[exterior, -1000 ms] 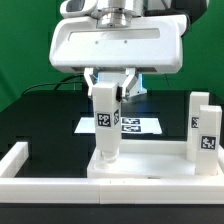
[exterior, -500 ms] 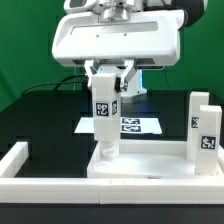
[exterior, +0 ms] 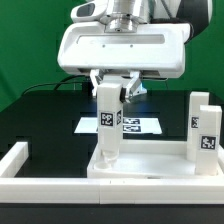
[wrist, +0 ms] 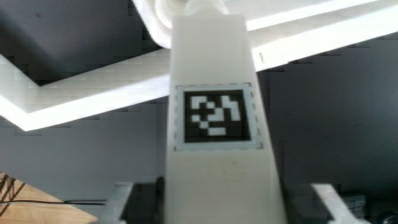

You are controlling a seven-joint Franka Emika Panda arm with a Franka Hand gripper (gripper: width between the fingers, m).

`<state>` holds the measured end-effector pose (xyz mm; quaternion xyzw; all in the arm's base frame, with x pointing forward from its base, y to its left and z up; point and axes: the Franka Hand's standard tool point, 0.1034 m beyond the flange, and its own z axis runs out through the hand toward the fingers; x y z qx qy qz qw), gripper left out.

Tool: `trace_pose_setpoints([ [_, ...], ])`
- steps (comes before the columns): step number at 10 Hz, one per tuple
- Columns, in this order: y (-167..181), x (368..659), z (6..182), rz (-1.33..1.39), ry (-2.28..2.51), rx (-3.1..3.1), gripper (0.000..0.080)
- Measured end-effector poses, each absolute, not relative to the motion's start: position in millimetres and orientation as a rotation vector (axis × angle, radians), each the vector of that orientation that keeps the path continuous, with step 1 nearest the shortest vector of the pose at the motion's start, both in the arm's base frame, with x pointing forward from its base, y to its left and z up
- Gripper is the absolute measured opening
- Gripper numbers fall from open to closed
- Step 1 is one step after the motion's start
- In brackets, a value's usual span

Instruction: Assemble desk

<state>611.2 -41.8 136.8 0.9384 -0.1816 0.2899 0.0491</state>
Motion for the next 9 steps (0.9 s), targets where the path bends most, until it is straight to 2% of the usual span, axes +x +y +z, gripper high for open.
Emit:
trace_pose_setpoints([
  [2,-34.9,609.8,134.3,0.883,-0.552,2.860,0.0288],
  [9,-55.2,604.1,128.9,0.872,-0.556,2.834,0.0288],
])
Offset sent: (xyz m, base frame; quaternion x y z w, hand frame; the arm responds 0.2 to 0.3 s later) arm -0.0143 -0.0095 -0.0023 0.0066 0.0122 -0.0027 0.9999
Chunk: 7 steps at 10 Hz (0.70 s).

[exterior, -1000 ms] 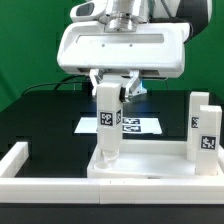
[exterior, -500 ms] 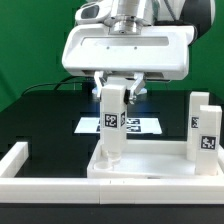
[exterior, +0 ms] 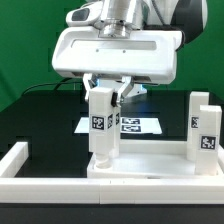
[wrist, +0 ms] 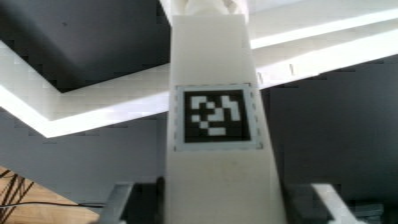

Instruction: Assemble desk

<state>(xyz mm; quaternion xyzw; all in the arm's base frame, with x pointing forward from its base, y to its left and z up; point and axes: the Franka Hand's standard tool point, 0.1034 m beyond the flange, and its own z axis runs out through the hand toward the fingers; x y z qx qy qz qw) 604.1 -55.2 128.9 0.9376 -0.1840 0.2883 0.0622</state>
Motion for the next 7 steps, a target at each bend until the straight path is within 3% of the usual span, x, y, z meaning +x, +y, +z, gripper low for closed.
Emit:
trace_pose_setpoints([
  [7,-46.4,612.8,118.5,0.897,-0.510,2.815,0.0288],
])
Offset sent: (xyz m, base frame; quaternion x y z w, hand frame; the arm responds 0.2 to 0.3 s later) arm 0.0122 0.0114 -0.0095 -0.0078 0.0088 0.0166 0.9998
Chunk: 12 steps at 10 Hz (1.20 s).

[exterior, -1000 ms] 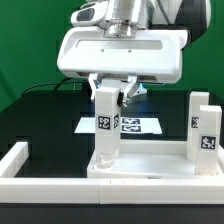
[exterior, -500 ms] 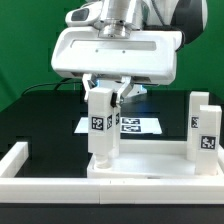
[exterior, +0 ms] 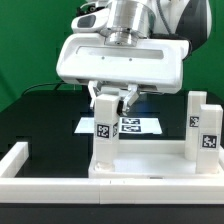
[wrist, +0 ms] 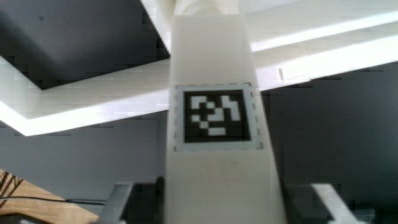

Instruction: Assemble desk

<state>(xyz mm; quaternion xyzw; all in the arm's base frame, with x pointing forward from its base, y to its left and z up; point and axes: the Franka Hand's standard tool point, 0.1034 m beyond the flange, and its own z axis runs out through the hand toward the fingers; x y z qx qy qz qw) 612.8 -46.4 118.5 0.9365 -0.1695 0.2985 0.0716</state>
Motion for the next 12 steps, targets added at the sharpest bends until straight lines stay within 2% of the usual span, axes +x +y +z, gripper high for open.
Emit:
trace_pose_setpoints([
  [6,-43.2,609.1,117.8,0.969,-0.475,2.780,0.0288],
  [7,-43.2,609.1,117.8,0.969,-0.475,2.780,0.0466],
  [8,-43.2,609.1,117.8,0.969,-0.475,2.780,0.0594],
  [9,-43.2,609.1,117.7,0.969,-0.475,2.780,0.0594],
  [10,-43.2,609.1,117.8,0.969,-0.475,2.780,0.0638],
  [12,-43.2,609.1,117.7,0.969,-0.475,2.780,0.0648],
])
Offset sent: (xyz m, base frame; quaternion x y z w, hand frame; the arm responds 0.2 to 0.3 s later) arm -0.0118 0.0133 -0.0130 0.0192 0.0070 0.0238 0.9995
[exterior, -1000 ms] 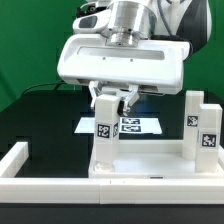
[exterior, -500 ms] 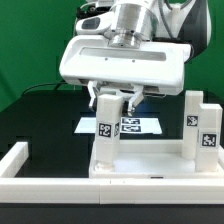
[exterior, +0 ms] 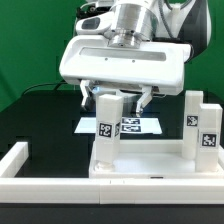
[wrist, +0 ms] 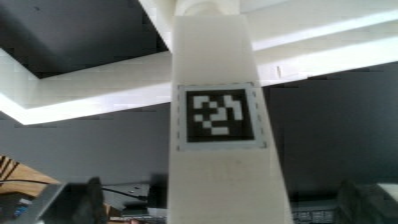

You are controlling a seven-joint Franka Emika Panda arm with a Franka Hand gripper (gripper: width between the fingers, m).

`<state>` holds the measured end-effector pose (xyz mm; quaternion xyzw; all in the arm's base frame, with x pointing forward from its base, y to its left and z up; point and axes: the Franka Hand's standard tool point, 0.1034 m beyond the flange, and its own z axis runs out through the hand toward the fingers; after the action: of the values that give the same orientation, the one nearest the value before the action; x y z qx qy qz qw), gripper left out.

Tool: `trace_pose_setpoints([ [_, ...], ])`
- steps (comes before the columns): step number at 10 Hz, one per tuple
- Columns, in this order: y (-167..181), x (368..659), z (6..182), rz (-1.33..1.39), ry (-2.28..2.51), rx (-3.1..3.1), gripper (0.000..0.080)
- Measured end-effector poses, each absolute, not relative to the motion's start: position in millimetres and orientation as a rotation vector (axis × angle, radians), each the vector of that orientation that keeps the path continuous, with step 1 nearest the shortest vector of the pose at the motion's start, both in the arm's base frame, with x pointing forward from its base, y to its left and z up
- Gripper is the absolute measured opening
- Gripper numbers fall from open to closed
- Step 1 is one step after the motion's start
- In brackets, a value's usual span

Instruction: Assemble desk

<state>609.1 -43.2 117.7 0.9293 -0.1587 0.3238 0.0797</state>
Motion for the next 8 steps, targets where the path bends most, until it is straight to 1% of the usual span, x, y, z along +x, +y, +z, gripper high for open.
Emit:
trace_pose_setpoints([
  [4,-44.0,609.9,118.8,0.959,-0.466,2.785,0.0649],
  [6,-47.9,615.0,137.5,0.930,-0.476,2.823,0.0649],
  [8,-48.7,622.3,154.7,0.839,-0.509,2.901,0.0649],
])
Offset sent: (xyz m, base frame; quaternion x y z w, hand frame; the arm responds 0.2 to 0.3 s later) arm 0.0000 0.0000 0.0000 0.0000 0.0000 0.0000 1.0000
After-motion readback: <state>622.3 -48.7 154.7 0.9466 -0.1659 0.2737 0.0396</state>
